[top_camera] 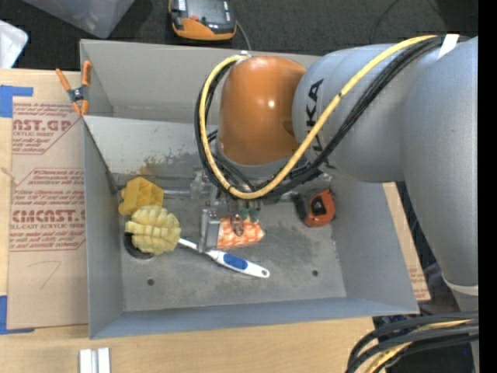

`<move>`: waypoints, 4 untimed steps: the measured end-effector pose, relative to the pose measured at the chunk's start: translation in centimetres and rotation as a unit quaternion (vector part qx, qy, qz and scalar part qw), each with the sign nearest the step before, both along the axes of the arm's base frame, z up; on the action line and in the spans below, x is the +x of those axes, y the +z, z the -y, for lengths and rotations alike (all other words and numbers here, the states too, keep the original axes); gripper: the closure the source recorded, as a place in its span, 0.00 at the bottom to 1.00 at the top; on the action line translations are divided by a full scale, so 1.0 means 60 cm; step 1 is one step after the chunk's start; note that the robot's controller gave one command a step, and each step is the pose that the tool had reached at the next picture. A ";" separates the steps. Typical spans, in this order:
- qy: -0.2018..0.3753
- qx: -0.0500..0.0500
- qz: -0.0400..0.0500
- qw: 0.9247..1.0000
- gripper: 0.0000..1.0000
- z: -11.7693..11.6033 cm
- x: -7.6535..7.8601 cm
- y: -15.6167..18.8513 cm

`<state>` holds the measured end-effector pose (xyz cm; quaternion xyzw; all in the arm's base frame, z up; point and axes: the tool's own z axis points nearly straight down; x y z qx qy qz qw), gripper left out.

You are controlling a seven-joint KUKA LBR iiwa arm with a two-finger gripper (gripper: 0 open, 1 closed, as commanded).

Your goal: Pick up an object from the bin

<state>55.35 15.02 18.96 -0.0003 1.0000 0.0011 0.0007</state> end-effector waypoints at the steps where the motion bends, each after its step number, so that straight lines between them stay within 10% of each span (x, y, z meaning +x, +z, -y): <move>1: 0.000 0.000 0.000 1.000 0.00 0.000 0.000 0.000; 2: -0.006 0.001 0.000 1.000 0.00 0.011 0.006 -0.034; 4: 0.003 0.001 0.003 1.000 0.00 0.076 -0.068 -0.100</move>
Offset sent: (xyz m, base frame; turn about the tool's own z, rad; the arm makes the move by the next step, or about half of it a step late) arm 0.0042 -0.0080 -0.0193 0.0154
